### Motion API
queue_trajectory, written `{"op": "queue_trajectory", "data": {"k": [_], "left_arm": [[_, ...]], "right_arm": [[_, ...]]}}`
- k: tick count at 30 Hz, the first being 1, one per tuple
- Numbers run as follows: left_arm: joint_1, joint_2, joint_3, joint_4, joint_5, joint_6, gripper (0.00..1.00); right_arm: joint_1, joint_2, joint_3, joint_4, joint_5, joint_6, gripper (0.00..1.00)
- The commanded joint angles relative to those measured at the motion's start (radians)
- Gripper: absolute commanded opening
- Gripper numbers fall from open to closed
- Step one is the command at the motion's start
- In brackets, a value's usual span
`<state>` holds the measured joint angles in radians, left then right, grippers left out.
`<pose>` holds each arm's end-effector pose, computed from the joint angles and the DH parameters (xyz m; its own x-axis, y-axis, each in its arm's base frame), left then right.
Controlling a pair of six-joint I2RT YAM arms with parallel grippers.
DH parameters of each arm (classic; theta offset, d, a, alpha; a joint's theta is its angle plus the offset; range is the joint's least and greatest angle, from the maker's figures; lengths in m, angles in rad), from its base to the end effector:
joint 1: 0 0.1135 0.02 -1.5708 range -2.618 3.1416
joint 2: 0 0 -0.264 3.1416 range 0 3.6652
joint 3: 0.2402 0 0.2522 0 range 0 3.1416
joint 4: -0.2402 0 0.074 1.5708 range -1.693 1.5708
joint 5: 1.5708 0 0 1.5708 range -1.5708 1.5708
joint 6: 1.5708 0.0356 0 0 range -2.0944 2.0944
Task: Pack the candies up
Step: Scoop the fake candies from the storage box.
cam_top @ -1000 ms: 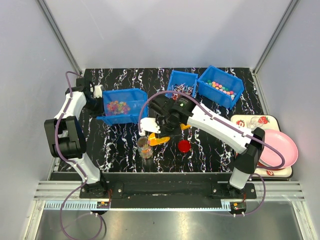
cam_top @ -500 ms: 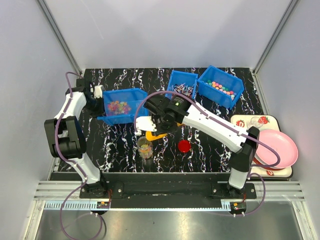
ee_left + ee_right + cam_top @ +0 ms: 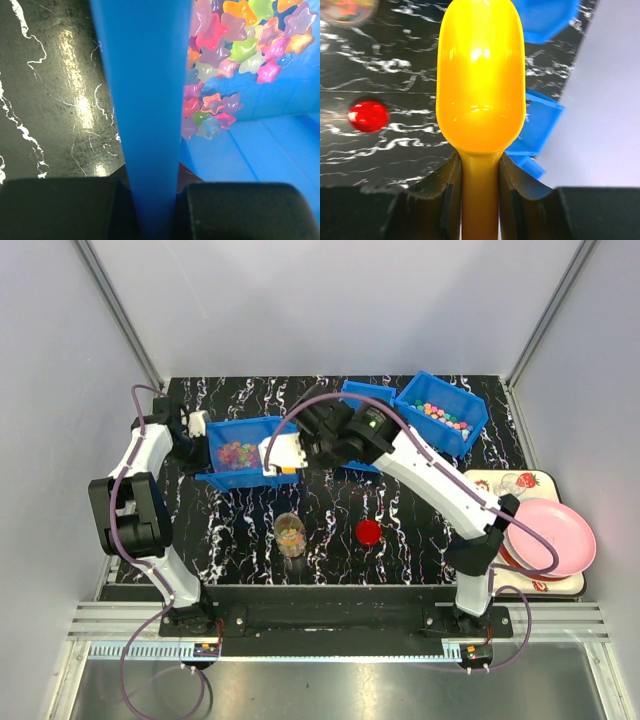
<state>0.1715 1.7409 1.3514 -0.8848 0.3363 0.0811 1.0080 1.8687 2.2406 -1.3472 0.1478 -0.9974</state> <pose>0.3425 0.0474 0.2333 -0.9446 -0.0860 -0.3168 0.0105 0.9567 -0.2909 0.1993 0.3060 0.4204 0.4261 -0.8819 -0.2019 -0.8010 -0.2640 -0.5374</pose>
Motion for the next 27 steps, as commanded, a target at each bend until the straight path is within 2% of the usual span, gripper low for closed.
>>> {"op": "queue_trajectory", "data": {"k": [1, 5, 27], "left_arm": [[0.003, -0.076, 0.022, 0.029, 0.083, 0.012, 0.0], [-0.004, -0.083, 0.023, 0.029, 0.081, 0.014, 0.0], [-0.11, -0.124, 0.034, 0.03, -0.014, 0.025, 0.0]], "right_arm": [[-0.052, 0.085, 0.132, 0.014, 0.059, -0.087, 0.0], [-0.088, 0.161, 0.215, 0.036, 0.075, -0.142, 0.0], [-0.097, 0.489, 0.358, 0.109, 0.174, -0.481, 0.0]]}}
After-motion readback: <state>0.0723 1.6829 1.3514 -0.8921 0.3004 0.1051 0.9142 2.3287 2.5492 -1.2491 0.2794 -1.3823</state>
